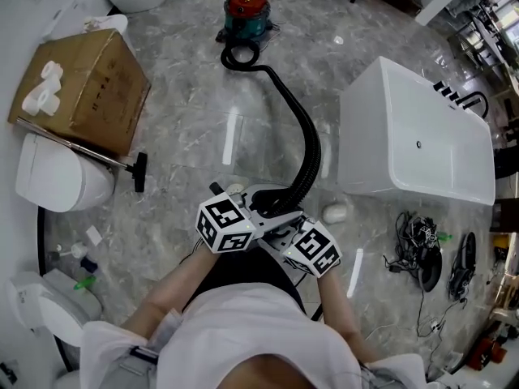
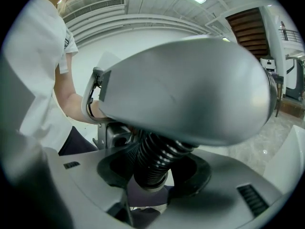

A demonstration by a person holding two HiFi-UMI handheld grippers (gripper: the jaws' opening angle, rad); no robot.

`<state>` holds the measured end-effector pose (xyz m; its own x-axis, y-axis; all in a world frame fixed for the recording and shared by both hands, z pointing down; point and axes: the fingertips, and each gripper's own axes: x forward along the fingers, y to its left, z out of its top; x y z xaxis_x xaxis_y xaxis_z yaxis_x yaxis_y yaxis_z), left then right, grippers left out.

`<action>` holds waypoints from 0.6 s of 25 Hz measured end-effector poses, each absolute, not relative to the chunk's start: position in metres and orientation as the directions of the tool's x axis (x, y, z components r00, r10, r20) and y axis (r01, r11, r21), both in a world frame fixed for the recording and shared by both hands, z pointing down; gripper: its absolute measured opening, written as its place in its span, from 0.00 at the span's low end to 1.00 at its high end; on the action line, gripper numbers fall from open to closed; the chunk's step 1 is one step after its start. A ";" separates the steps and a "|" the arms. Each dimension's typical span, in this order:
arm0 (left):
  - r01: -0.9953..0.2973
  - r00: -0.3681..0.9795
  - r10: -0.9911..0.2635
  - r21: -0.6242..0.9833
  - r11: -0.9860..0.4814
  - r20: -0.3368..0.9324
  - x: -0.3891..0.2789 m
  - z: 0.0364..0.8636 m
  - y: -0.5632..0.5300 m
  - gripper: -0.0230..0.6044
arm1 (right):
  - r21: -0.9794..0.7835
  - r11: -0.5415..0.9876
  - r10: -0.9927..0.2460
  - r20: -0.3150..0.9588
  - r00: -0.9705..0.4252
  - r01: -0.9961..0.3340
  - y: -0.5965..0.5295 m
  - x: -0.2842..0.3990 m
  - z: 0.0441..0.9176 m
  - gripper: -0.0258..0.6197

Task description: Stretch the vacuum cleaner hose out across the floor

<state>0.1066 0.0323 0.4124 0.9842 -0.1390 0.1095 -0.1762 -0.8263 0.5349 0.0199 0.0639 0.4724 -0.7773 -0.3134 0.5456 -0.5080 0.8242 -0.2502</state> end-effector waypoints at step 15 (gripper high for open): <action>-0.207 0.978 -0.176 0.542 -0.814 0.109 0.090 0.422 0.148 0.38 | -0.271 0.845 -0.254 0.556 -0.791 -0.461 0.183 0.004 0.481 0.34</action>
